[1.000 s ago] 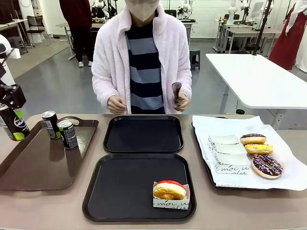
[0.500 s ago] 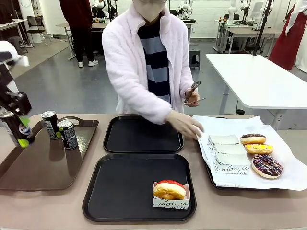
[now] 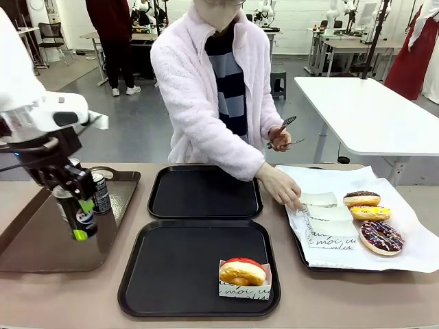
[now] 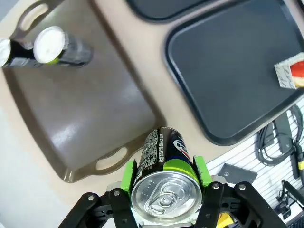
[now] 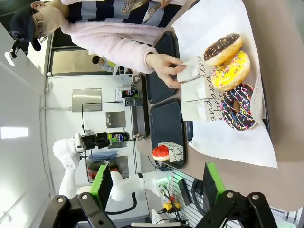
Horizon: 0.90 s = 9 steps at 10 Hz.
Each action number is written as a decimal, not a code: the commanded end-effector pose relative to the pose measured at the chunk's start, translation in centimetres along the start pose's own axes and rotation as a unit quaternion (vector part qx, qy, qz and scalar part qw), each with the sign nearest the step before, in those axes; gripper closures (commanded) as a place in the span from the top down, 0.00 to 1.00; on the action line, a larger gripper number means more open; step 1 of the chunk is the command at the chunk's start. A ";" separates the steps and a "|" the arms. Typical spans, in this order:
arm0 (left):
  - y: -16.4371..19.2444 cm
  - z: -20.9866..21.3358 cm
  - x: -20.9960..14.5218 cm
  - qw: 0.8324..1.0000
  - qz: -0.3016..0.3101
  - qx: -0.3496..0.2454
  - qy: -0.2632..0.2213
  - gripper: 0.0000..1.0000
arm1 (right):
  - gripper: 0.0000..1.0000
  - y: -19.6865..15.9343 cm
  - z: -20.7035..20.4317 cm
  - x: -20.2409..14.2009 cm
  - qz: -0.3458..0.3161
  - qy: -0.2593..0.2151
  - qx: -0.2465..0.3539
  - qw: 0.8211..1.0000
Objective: Set up donuts and drinks on trays.
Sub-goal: Pick up one Pepsi coke and place it on the Flat Tray.
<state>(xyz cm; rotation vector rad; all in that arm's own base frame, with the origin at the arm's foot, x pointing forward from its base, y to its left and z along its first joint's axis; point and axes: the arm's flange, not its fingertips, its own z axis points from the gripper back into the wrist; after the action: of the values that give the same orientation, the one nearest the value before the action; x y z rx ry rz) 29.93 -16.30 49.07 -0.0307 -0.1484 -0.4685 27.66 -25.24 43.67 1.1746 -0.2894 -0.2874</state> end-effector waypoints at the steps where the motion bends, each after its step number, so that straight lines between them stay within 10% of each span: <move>1: -1.8 -1.5 1.7 0.999 -0.033 -0.006 0.004 0.58 | 1.00 -0.1 0.1 0.1 0.004 -0.004 0.011 1.000; 9: -10.3 -7.4 4.8 0.989 -0.143 -0.018 -0.042 0.58 | 1.00 -0.1 0.1 0.1 0.004 -0.004 0.011 1.000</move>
<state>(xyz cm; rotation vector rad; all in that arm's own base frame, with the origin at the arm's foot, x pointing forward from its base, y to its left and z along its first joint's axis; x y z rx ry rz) 29.86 -27.33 43.13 -0.0516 -0.2209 -0.7335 27.66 -25.24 43.65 1.1748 -0.2891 -0.2876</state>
